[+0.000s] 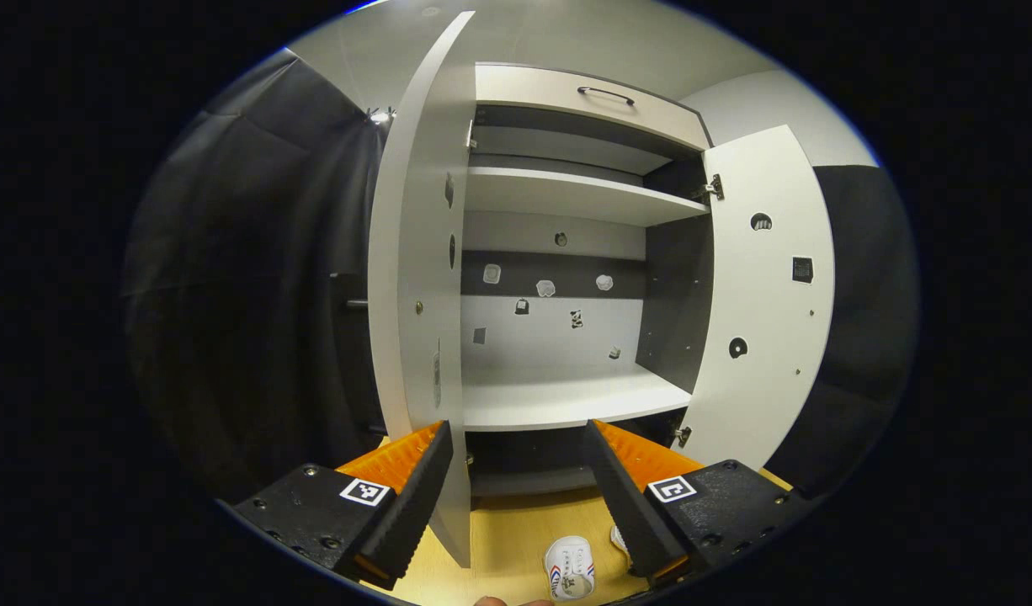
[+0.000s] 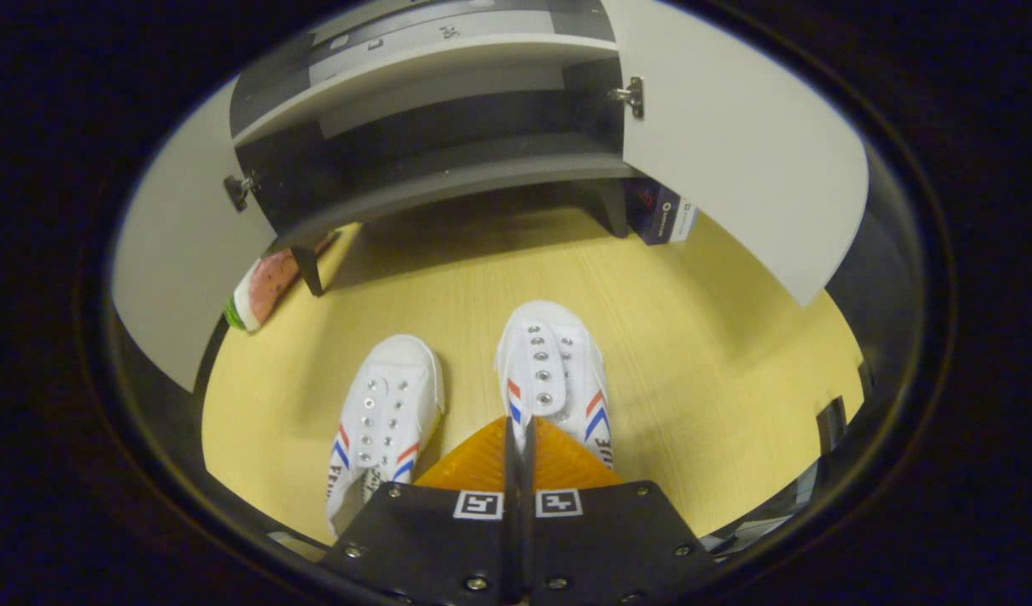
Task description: Grab one shoe with the right hand and put it into the shoe cabinet, grab the other shoe with the left hand and put it into the shoe cabinet; then close the right door with the right hand and the left door with the left hand.
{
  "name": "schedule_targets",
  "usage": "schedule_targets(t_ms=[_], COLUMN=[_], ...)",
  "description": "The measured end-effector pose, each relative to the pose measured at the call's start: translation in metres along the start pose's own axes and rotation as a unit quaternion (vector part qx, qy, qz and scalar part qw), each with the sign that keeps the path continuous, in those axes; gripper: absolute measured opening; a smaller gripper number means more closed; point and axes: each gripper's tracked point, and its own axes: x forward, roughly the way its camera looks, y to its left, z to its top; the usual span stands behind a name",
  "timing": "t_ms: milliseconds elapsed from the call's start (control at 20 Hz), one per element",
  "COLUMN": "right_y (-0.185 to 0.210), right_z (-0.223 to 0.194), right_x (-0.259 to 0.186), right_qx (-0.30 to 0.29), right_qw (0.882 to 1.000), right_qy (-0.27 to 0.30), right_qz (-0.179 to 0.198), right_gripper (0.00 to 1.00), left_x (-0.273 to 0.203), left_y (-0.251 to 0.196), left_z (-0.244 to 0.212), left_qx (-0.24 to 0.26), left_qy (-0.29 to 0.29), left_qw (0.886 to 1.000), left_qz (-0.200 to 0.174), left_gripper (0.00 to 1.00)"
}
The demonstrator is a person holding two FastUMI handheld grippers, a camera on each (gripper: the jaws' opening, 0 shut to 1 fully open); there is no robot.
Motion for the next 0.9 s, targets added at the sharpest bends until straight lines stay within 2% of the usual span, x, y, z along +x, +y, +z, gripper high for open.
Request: schedule_targets(t_ms=[300,500,600,700,900], right_y=[0.001,0.004,0.002,0.009,0.009], right_z=[0.027,0.005,-0.020,-0.040,-0.039], right_x=[-0.015,-0.008,0.000,0.009,0.016], right_qx=[0.030,0.003,-0.031,-0.034,-0.031], right_qw=[0.999,1.000,0.999,0.998,0.998], right_qy=[-0.015,0.021,0.042,0.058,0.043], right_qz=[0.022,0.023,0.009,0.014,0.018], right_gripper=[0.00,0.00,0.00,0.00,0.01], left_x=[0.006,0.010,0.011,0.012,0.012], left_y=[-0.004,-0.005,-0.006,-0.006,-0.005], left_z=[-0.002,-0.004,-0.004,-0.006,-0.007], left_qx=[-0.001,-0.001,0.000,0.003,0.015], left_qy=[0.004,0.006,0.006,0.008,0.009], left_qw=[1.000,1.000,1.000,1.000,1.000], left_qz=[-0.013,-0.020,-0.023,-0.024,-0.020], left_gripper=[0.96,0.96,0.95,0.95,0.95])
